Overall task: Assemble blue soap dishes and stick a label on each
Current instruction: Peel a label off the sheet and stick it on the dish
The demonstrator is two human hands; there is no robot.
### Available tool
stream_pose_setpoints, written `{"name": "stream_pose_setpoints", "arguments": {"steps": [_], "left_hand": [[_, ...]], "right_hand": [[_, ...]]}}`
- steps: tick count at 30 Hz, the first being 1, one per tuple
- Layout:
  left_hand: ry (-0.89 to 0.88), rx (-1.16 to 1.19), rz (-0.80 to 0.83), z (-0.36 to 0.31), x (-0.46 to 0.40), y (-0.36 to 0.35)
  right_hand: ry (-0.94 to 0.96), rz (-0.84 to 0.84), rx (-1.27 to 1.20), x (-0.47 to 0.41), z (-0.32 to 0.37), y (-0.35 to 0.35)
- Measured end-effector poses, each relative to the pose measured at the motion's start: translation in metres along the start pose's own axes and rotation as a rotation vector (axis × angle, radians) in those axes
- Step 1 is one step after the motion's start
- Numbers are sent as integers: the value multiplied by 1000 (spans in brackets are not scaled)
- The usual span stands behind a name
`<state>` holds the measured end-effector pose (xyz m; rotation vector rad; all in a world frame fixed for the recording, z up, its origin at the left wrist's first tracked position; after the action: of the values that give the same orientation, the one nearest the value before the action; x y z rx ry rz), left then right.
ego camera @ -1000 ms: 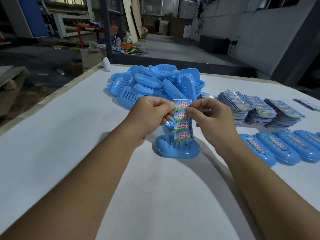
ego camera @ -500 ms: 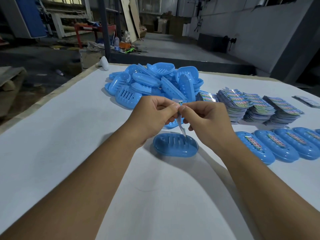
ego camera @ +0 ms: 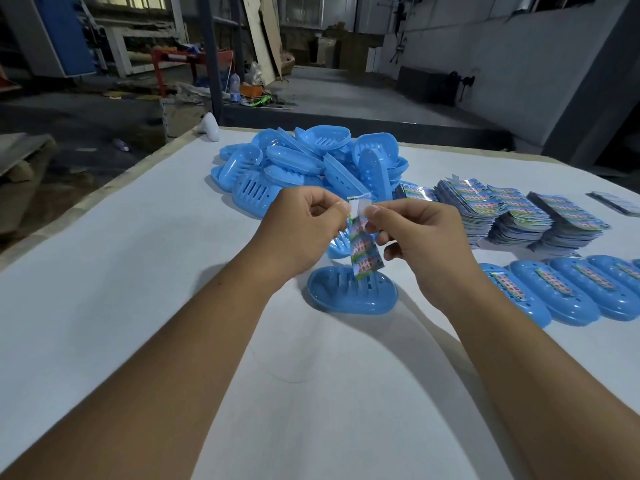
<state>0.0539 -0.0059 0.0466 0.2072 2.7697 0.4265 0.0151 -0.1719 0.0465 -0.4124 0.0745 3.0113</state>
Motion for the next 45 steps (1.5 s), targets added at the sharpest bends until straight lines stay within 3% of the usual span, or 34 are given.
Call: {"name": "stream_pose_setpoints", "arguments": {"steps": [8, 16, 24, 29, 32, 35, 39, 45], "left_hand": [[76, -182, -128, 3, -7, 24], [252, -406, -192, 15, -9, 60], [507, -917, -28, 37, 1, 80], [545, -1096, -47, 39, 6, 89], [362, -965, -183, 23, 3, 81], [94, -542, -153, 0, 1, 42], [88, -162, 22, -8, 9, -1], [117, -50, 38, -2, 12, -13]], "right_hand": [[-218, -19, -192, -4, -16, 7], [-301, -44, -253, -8, -26, 12], [-346, -53, -131, -6, -32, 14], [-336, -62, -96, -5, -32, 15], [-263, -108, 14, -5, -28, 17], [-137, -159, 185, -5, -21, 16], [-33, -168, 304, -4, -14, 12], [-3, -146, 321, -4, -12, 9]]}}
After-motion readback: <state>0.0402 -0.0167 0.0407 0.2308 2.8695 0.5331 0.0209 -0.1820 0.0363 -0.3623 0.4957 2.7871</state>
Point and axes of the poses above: each hand's wrist, its own x-axis away from the middle knuckle, its own y-axis out of the back of the hand, z = x × y, the point moved 7 cm from there along -x, towards the middle knuckle, and after that the axes turned 3 degrees about z, right-handed, at the moved point
